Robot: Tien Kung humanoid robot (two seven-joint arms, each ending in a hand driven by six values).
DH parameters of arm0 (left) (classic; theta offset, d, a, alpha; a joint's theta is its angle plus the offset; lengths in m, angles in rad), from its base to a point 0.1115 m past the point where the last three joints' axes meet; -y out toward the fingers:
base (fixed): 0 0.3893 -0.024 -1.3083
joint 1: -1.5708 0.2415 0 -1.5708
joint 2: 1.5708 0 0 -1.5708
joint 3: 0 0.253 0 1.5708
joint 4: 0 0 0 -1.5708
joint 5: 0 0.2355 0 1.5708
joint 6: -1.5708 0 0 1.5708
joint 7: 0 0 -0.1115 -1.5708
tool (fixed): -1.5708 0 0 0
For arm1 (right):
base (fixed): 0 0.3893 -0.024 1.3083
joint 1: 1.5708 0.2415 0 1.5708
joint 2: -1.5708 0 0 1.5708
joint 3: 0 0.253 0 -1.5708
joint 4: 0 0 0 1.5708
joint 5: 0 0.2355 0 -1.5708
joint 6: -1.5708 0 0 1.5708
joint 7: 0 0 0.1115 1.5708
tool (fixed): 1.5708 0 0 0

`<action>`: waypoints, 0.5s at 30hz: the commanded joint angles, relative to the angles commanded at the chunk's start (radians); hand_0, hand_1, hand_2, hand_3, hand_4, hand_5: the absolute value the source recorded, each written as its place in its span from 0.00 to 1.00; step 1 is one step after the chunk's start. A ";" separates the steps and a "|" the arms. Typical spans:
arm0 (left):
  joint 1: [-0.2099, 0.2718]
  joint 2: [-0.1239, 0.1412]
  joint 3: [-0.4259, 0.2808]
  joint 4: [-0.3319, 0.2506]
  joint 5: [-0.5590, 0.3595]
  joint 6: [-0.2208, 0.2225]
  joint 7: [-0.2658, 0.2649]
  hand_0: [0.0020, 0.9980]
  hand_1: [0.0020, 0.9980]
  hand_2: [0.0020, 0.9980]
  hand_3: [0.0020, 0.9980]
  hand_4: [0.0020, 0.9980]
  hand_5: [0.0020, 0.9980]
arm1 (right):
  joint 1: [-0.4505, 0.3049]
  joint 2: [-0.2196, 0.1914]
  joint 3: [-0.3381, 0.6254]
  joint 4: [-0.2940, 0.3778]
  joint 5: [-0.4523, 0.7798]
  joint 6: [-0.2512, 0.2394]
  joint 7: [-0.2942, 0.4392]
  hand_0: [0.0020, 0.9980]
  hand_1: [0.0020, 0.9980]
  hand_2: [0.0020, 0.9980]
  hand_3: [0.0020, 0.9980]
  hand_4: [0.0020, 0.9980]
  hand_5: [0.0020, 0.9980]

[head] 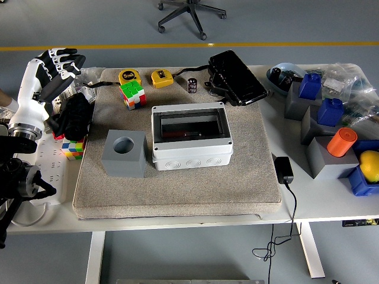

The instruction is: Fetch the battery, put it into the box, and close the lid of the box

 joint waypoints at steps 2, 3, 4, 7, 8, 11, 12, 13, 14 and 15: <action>0.004 0.000 0.002 -0.002 0.004 -0.001 0.002 0.54 0.64 0.61 0.58 0.92 0.42 | -0.003 0.002 0.003 0.000 -0.002 -0.002 0.000 0.61 0.63 0.59 0.56 0.90 0.46; 0.005 0.001 0.003 -0.003 0.007 -0.002 0.004 0.54 0.64 0.61 0.58 0.92 0.42 | -0.004 0.003 0.005 0.000 -0.003 -0.003 0.000 0.61 0.63 0.59 0.56 0.90 0.46; 0.005 0.001 0.005 -0.003 0.010 -0.003 0.006 0.54 0.64 0.61 0.59 0.92 0.42 | -0.005 0.004 0.005 0.000 -0.003 -0.003 0.000 0.61 0.63 0.59 0.56 0.90 0.46; 0.007 0.004 0.013 -0.003 0.016 -0.008 0.012 0.54 0.64 0.61 0.59 0.92 0.42 | -0.005 0.005 0.008 0.001 -0.005 -0.005 0.000 0.61 0.63 0.59 0.56 0.90 0.46; 0.007 0.005 0.013 -0.003 0.018 -0.009 0.013 0.54 0.64 0.61 0.59 0.92 0.42 | -0.004 0.006 0.009 0.001 -0.006 -0.006 0.000 0.61 0.63 0.59 0.56 0.90 0.46; 0.010 0.006 0.015 -0.003 0.022 -0.015 0.017 0.54 0.64 0.61 0.58 0.92 0.42 | -0.003 0.009 0.012 0.002 -0.008 -0.006 -0.004 0.61 0.63 0.59 0.56 0.90 0.46; 0.011 0.006 0.015 -0.003 0.023 -0.016 0.017 0.54 0.64 0.61 0.58 0.92 0.42 | -0.004 0.010 0.012 0.002 -0.009 -0.006 -0.005 0.61 0.63 0.59 0.56 0.90 0.46; 0.013 0.005 0.013 -0.004 0.025 -0.017 0.018 0.54 0.64 0.61 0.58 0.92 0.42 | -0.005 0.011 0.013 0.001 -0.008 -0.006 -0.006 0.61 0.63 0.59 0.56 0.90 0.46; 0.016 0.004 0.012 -0.006 0.026 -0.017 0.018 0.54 0.64 0.61 0.58 0.92 0.42 | -0.006 0.012 0.013 -0.001 -0.006 -0.006 -0.008 0.61 0.63 0.59 0.56 0.90 0.46; 0.018 0.003 0.010 -0.006 0.026 -0.017 0.017 0.54 0.64 0.61 0.58 0.92 0.42 | -0.006 0.013 0.014 -0.002 -0.005 -0.005 -0.010 0.61 0.63 0.59 0.56 0.90 0.46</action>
